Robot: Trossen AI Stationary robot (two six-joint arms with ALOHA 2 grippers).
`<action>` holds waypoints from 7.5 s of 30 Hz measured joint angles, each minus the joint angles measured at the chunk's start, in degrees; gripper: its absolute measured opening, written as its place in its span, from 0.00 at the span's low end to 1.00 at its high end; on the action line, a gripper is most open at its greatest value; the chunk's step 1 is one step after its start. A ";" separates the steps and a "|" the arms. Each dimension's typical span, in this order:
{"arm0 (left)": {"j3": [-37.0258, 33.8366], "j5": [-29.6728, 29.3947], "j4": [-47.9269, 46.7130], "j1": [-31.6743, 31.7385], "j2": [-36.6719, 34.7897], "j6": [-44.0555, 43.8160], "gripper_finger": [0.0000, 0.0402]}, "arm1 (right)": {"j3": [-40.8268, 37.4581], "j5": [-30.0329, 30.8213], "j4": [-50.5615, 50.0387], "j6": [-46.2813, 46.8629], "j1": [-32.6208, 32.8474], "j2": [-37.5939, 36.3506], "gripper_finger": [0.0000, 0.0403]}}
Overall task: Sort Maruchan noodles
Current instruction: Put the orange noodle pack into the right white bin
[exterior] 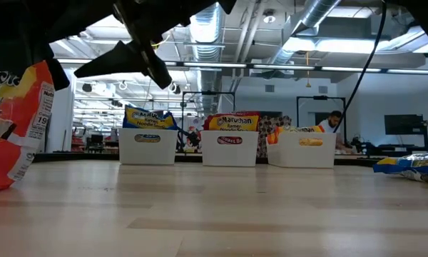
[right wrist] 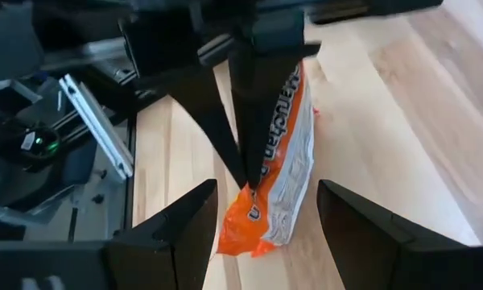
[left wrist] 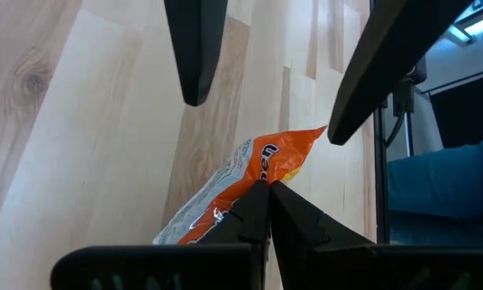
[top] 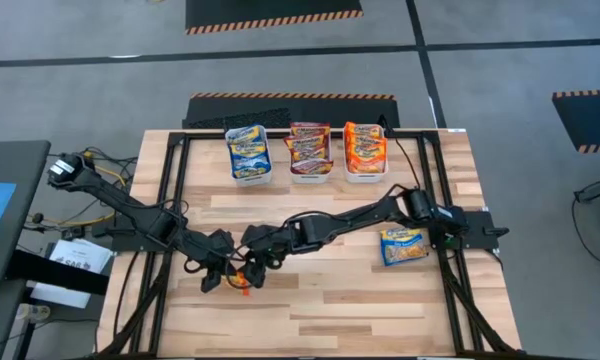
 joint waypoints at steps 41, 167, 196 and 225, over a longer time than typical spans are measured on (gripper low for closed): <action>-0.02 0.13 -2.11 0.02 0.00 -2.41 0.00 | 0.00 -7.66 13.46 20.26 1.09 10.87 0.46; 0.02 5.27 -8.65 2.70 -5.15 -8.30 0.00 | 0.04 -19.19 -16.46 10.93 -8.32 4.45 0.01; -0.06 -9.54 -4.86 13.55 -21.90 -5.75 0.00 | -0.03 16.52 -60.73 -22.15 -25.39 -27.33 0.01; 0.02 -18.34 -4.46 30.46 -28.87 -0.35 0.00 | -33.55 20.16 -42.91 -61.81 -48.51 -44.88 0.02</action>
